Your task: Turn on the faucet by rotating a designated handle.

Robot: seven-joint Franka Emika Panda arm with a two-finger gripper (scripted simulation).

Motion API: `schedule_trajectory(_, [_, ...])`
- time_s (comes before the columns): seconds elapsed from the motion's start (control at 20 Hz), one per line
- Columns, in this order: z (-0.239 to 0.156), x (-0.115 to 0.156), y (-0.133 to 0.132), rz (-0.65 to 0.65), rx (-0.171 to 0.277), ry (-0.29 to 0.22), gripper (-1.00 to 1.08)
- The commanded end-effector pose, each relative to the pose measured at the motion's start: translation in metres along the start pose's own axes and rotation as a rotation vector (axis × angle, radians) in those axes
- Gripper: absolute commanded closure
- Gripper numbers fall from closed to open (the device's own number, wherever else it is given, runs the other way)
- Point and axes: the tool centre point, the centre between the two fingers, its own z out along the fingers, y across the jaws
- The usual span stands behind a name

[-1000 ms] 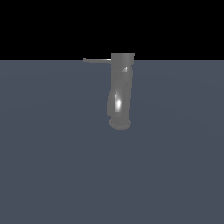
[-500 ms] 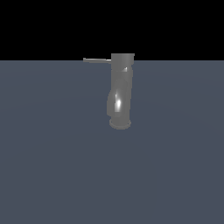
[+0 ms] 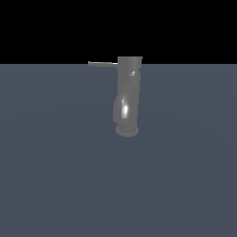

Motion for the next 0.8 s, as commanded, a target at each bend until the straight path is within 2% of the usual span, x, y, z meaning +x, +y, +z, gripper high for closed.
schedule_trajectory(0.0, [0.0,0.005,-0.001,0.022,0.001,0.0,1.08])
schedule_trajectory(0.35, [0.0,0.03,-0.005,0.125,0.008,0.002,1.08])
schedule_trajectory(0.75, [0.003,0.073,-0.013,0.303,0.018,0.004,1.08])
